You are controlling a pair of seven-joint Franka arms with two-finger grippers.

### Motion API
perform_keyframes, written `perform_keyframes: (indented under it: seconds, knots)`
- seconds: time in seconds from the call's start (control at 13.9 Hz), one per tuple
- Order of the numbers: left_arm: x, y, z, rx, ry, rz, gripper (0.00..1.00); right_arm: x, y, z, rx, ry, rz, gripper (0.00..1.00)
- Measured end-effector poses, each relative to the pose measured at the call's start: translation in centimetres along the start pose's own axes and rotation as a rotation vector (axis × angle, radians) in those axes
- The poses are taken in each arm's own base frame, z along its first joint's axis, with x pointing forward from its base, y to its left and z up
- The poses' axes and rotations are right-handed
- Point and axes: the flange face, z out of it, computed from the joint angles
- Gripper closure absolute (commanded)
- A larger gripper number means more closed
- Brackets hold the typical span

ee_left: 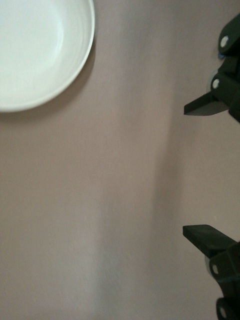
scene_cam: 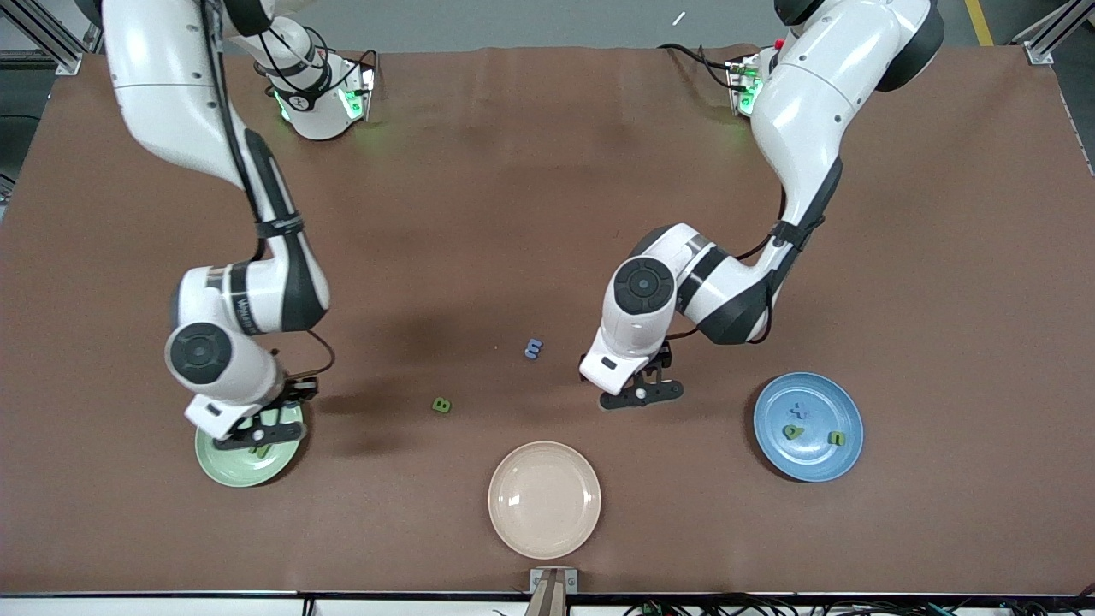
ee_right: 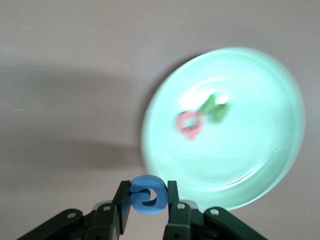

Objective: Sort upper and lower case letters into plates

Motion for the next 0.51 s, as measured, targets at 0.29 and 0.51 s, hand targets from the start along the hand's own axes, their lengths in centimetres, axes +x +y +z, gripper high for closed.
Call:
perform_keyframes:
  seconds: [0.29, 0.51]
  knots:
    - [-1.2, 1.7, 1.6, -0.032, 0.011, 0.153, 0.02, -0.2, 6.4, 4.6, -0.029, 0.057, -0.136, 0.23]
    - [-2.8, 3.9, 1.7, -0.058, 0.025, 0.191, 0.03, -0.1, 5.8, 5.6, -0.028, 0.060, -0.157, 0.15]
